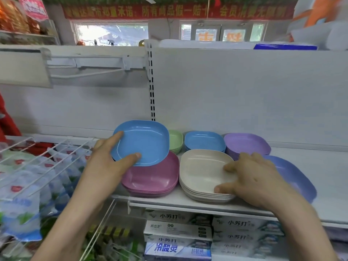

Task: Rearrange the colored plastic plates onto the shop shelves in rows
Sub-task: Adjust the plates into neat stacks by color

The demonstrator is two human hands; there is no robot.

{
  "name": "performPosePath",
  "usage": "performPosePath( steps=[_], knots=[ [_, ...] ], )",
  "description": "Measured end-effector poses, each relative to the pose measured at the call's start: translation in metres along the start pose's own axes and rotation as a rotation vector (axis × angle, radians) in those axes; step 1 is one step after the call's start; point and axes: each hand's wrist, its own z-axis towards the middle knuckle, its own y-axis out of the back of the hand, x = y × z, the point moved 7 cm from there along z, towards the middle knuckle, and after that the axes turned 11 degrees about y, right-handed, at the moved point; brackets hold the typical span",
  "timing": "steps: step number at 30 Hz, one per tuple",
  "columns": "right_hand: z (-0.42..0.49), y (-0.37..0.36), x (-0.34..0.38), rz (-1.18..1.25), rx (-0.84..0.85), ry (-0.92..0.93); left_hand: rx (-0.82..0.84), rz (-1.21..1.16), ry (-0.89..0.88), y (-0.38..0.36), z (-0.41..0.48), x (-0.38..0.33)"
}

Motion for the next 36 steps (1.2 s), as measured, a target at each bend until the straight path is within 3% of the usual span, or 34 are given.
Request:
performPosePath(
  steps=[8, 12, 18, 25, 29, 36],
  knots=[
    [-0.003, 0.003, -0.011, 0.253, -0.129, 0.066, 0.086, 0.038, -0.013, -0.037, 0.03, -0.023],
    [-0.008, 0.011, -0.019, 0.357, -0.228, 0.091, 0.225, 0.051, -0.033, -0.086, 0.055, -0.05],
    [-0.011, 0.025, -0.042, 0.7, -0.449, 0.038, 0.376, 0.128, -0.009, -0.162, 0.083, -0.078],
    [-0.013, 0.035, -0.059, 0.873, -0.619, 0.025, 0.463, 0.31, -0.063, -0.205, 0.1, -0.069],
    [-0.014, 0.041, -0.064, 0.911, -0.707, 0.004, 0.467, 0.541, -0.129, -0.214, 0.101, -0.067],
    [-0.027, 0.051, -0.063, 0.958, -0.806, -0.031, 0.505, 0.77, -0.099, -0.217, 0.1, -0.056]
  ],
)
